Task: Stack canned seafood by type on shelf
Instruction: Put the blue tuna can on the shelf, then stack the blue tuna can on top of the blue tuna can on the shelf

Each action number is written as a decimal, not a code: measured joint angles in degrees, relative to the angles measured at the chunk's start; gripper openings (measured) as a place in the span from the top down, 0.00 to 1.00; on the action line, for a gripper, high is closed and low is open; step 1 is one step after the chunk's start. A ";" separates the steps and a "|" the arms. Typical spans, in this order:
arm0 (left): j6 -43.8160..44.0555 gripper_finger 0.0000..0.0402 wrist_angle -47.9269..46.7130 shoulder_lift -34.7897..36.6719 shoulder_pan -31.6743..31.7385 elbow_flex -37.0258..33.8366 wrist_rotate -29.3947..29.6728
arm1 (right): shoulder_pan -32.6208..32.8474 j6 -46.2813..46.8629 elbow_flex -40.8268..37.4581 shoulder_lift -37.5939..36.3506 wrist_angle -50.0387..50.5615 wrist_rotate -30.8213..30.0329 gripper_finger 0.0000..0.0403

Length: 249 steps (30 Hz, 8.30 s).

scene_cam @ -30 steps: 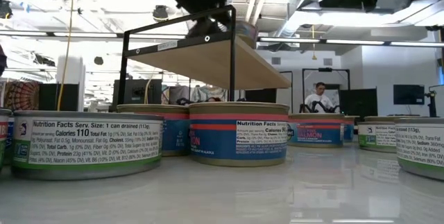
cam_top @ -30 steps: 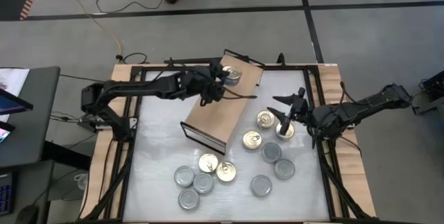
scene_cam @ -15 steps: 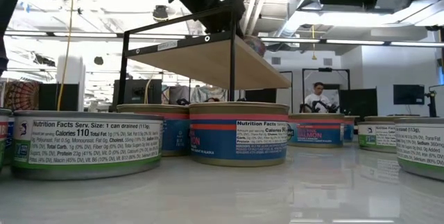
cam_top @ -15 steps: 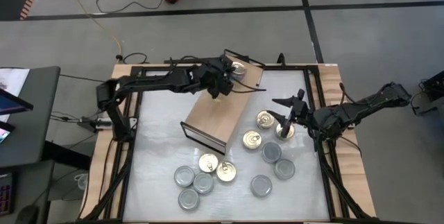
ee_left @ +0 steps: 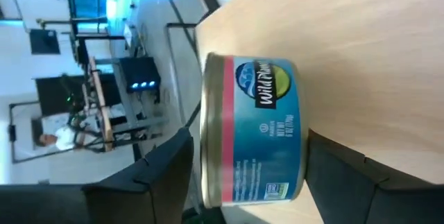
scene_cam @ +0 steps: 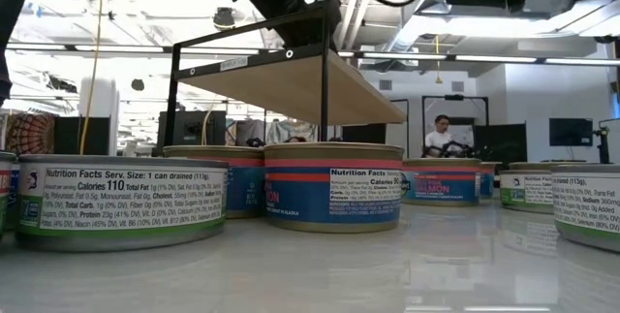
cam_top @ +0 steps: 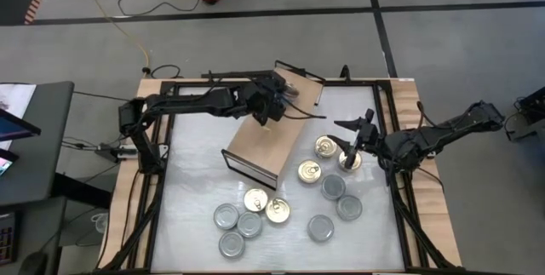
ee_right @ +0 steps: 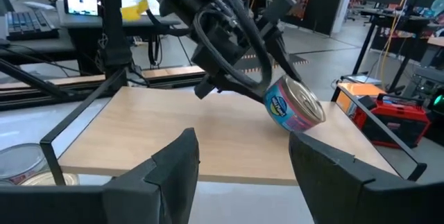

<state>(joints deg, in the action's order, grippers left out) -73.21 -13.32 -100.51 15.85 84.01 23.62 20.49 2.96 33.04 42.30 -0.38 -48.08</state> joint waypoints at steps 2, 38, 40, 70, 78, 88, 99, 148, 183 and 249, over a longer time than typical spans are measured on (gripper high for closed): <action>0.16 0.36 -0.19 0.00 -0.12 0.00 1.17 | 0.00 0.02 0.00 -0.02 -0.72 0.00 0.38; 47.12 0.42 -33.50 10.33 -14.53 15.51 -22.69 | -4.19 24.28 1.24 6.03 23.68 19.27 0.38; 48.56 0.45 -27.15 14.48 -17.20 8.53 -20.12 | -6.11 28.21 3.59 7.25 32.17 20.08 0.38; 69.39 0.48 12.88 34.29 -36.54 -36.89 -6.94 | -45.65 -4.45 14.46 34.35 61.95 54.68 0.56; 64.73 0.48 18.98 37.19 -40.70 -41.94 -3.73 | -46.21 -9.07 14.51 40.95 61.54 55.50 0.61; 67.98 0.48 16.77 43.16 -40.98 -45.28 0.66 | -49.50 -11.17 14.69 44.00 60.23 56.64 0.82; 67.67 0.48 12.67 47.35 -40.98 -45.31 1.21 | -57.31 -11.21 14.34 43.84 56.16 46.60 0.94; 72.33 0.48 11.04 47.04 -40.96 -45.31 4.77 | -30.65 15.89 17.44 35.04 70.13 42.30 0.19; 89.31 0.48 11.11 50.64 -0.04 -42.45 -22.42 | -7.42 -3.04 39.60 34.84 66.69 -13.93 0.44; 72.32 0.48 11.15 25.00 21.01 -22.34 -47.46 | -23.52 -67.54 36.39 45.65 9.04 -5.45 0.42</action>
<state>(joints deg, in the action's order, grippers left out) -0.89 -2.17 -75.51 36.86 61.67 -23.84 -3.03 -64.58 69.43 87.96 8.65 -53.52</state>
